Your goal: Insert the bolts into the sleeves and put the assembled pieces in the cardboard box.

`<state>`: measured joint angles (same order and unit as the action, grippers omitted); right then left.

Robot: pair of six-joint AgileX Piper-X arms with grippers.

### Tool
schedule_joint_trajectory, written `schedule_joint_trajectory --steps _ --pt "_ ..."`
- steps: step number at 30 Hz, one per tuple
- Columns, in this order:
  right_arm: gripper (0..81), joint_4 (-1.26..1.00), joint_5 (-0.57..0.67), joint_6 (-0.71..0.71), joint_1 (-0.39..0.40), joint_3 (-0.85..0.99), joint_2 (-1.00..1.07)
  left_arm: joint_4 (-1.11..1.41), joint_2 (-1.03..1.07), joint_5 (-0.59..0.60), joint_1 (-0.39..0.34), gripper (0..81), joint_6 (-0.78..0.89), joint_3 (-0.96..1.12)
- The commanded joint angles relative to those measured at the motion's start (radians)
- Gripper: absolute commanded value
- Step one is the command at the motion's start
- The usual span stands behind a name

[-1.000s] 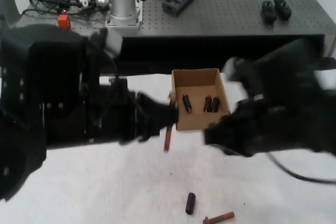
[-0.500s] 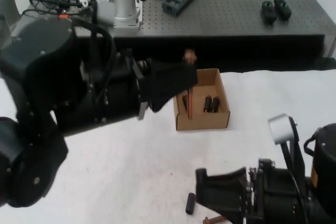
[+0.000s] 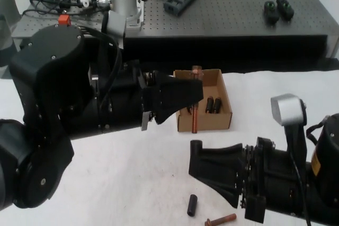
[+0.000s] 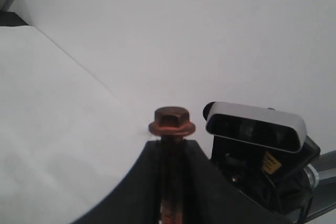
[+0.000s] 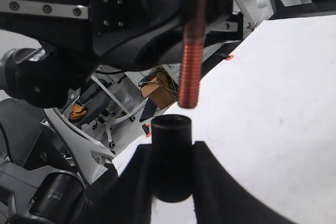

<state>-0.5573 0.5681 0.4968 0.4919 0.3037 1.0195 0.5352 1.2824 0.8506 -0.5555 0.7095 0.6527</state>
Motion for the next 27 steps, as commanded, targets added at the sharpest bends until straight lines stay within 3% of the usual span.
schedule_joint_trajectory --steps 1,16,22,24,27 --pt "2.0 -0.030 -0.020 -0.002 0.005 0.015 0.002 0.028 -0.003 0.033 0.003 0.6 0.023 0.003" --pt "2.0 -0.055 -0.028 -0.002 0.005 0.024 0.023 0.028 -0.003 0.081 0.003 0.6 0.025 0.003" --pt "2.0 -0.171 -0.052 -0.002 0.005 0.024 0.023 0.028 -0.003 0.081 0.003 0.3 0.025 0.003" --pt "2.0 -0.176 -0.094 -0.002 0.005 0.027 0.023 0.028 -0.003 0.081 0.003 5.5 0.025 0.003" --pt "2.0 -0.176 -0.151 -0.004 -0.005 0.027 0.023 0.028 -0.003 0.081 0.003 29.5 0.023 0.003"
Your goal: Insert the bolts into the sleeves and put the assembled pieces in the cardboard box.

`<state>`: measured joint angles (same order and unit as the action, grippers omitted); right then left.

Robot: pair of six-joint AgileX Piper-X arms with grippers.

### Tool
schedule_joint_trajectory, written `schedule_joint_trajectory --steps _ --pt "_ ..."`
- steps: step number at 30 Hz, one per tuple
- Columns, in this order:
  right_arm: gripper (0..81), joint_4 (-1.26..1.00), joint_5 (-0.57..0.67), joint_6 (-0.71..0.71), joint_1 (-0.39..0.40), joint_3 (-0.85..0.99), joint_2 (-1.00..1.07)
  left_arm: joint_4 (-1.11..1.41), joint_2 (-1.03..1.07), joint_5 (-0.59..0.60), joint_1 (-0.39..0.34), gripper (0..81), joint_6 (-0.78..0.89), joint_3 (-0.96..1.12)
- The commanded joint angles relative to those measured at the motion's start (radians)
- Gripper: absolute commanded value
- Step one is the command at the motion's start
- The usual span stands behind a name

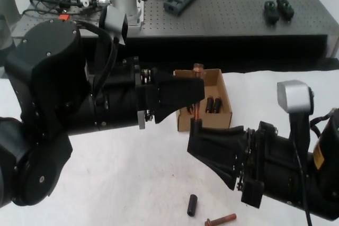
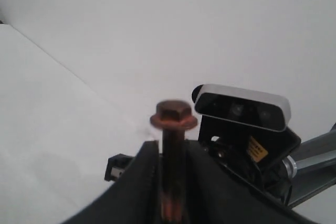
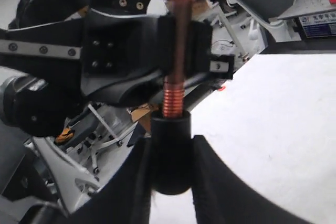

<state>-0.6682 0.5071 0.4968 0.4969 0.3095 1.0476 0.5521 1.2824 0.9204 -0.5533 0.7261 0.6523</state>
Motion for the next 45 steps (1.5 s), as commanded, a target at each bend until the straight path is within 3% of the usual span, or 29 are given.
schedule_joint_trajectory --steps 1,3,7,13,20,25,36,45 --pt "2.0 -0.065 -0.095 -0.003 -0.019 0.023 -0.005 0.011 -0.003 0.011 0.001 39.8 0.006 0.003" --pt "2.0 -0.065 -0.094 -0.023 -0.042 0.023 -0.001 0.008 -0.003 0.011 0.001 50.5 0.006 0.003" --pt "2.0 -0.054 -0.130 -0.140 -0.114 0.041 0.008 -0.018 -0.003 0.007 0.001 45.2 -0.040 0.003" --pt "2.0 -0.037 -0.254 -0.449 -0.225 0.141 0.075 -0.064 -0.003 -0.003 0.001 44.3 -0.137 0.003" --pt "1.8 0.041 -0.332 -0.723 -0.253 0.325 0.262 -0.238 -0.003 -0.075 0.001 44.3 -0.314 0.003" --pt "1.8 0.110 -0.389 -0.697 -0.258 0.451 0.424 -0.312 -0.003 -0.137 0.001 44.3 -0.369 0.003" --pt "1.8 0.780 -0.558 -0.601 -0.262 0.969 0.848 -0.503 0.006 -0.290 0.001 44.3 -0.442 0.003" --pt "1.8 1.130 -0.564 -0.562 -0.264 1.257 1.081 -0.562 0.100 -0.312 0.001 44.3 -0.436 0.006"
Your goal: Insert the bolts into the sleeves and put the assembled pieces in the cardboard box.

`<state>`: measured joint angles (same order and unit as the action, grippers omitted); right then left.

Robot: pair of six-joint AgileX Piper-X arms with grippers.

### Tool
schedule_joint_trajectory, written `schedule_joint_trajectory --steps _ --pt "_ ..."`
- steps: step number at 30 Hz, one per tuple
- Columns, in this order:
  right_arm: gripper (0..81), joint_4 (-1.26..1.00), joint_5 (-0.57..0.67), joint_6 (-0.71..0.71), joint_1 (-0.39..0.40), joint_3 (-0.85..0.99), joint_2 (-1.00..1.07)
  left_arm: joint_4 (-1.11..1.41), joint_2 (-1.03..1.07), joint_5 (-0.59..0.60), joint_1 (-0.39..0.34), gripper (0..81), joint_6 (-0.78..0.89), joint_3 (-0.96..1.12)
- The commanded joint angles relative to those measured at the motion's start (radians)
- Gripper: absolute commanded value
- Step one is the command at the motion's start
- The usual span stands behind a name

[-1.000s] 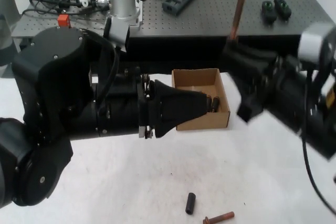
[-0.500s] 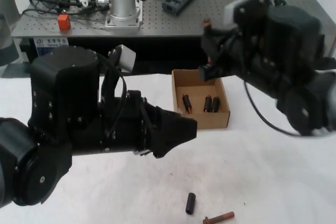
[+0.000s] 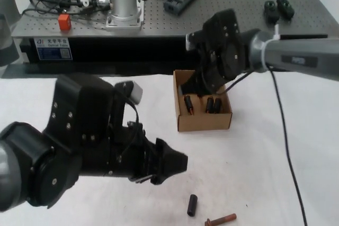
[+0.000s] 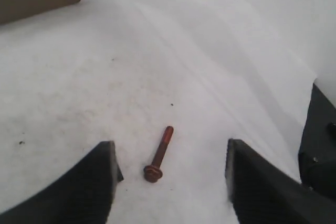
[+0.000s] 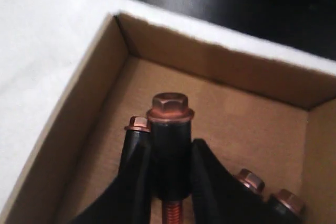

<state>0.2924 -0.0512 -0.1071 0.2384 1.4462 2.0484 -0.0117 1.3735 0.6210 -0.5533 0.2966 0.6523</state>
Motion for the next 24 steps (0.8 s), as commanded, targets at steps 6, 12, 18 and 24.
schedule_joint_trajectory --steps 6,12,18,24 --pt "12.7 0.234 0.019 0.050 -0.005 0.143 0.106 -0.208 0.128 -0.101 -0.020 42.1 -0.060 0.124" --pt "39.4 0.219 0.017 0.069 -0.014 0.145 0.082 -0.366 0.274 -0.208 -0.097 42.1 -0.124 0.313" --pt "32.2 0.226 0.017 0.116 -0.035 0.142 -0.028 -0.572 0.428 -0.337 -0.170 41.9 -0.216 0.503" --pt "32.1 0.243 0.017 0.131 -0.042 0.142 -0.142 -0.713 0.528 -0.350 -0.204 41.9 -0.216 0.616"
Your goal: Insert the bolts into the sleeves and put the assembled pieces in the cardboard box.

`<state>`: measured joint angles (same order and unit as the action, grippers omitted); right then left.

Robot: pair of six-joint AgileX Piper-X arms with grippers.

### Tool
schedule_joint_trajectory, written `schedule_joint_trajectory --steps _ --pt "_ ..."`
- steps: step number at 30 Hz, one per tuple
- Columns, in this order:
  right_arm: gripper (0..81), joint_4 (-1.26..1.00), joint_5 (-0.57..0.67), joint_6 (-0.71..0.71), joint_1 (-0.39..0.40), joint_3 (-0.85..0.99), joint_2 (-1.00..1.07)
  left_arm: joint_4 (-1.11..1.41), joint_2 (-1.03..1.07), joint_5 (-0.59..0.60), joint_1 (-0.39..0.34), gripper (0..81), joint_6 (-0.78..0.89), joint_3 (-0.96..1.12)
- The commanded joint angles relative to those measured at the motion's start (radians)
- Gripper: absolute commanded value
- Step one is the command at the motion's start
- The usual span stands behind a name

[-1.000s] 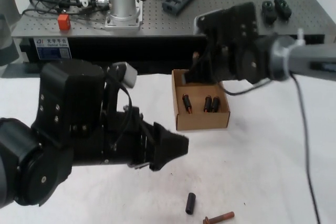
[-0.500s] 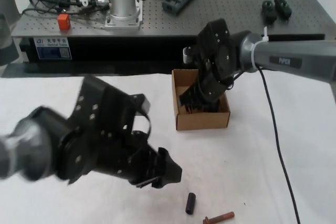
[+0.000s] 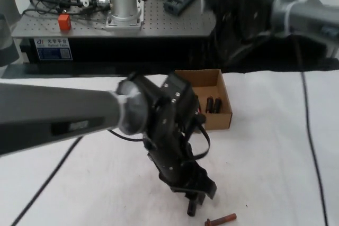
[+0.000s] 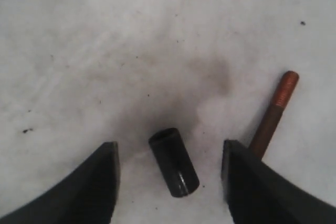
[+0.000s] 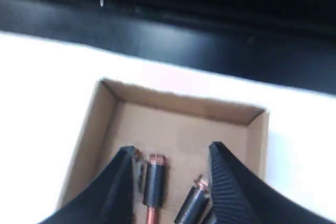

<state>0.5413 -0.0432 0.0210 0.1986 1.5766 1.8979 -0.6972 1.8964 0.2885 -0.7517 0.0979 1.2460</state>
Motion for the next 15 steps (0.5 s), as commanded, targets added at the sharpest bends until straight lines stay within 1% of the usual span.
schedule_joint_trajectory --steps 1,5,8,10,15 --pt "32.1 0.003 0.009 0.003 -0.003 0.011 -0.007 -0.041 0.017 -0.017 -0.010 41.9 -0.017 0.033" --pt "32.1 0.047 0.009 0.010 -0.003 0.011 -0.052 -0.076 0.052 -0.052 -0.016 41.9 -0.017 0.050" --pt "32.1 0.083 0.009 0.010 -0.003 0.008 -0.076 -0.096 0.064 -0.052 -0.016 40.7 -0.017 0.049" --pt "32.1 0.086 0.009 0.010 -0.003 -0.004 -0.090 -0.100 0.074 -0.049 -0.016 35.8 -0.017 0.049" --pt "32.1 0.085 0.009 0.010 -0.003 -0.068 -0.141 -0.106 0.096 -0.020 -0.016 19.3 -0.017 0.049"
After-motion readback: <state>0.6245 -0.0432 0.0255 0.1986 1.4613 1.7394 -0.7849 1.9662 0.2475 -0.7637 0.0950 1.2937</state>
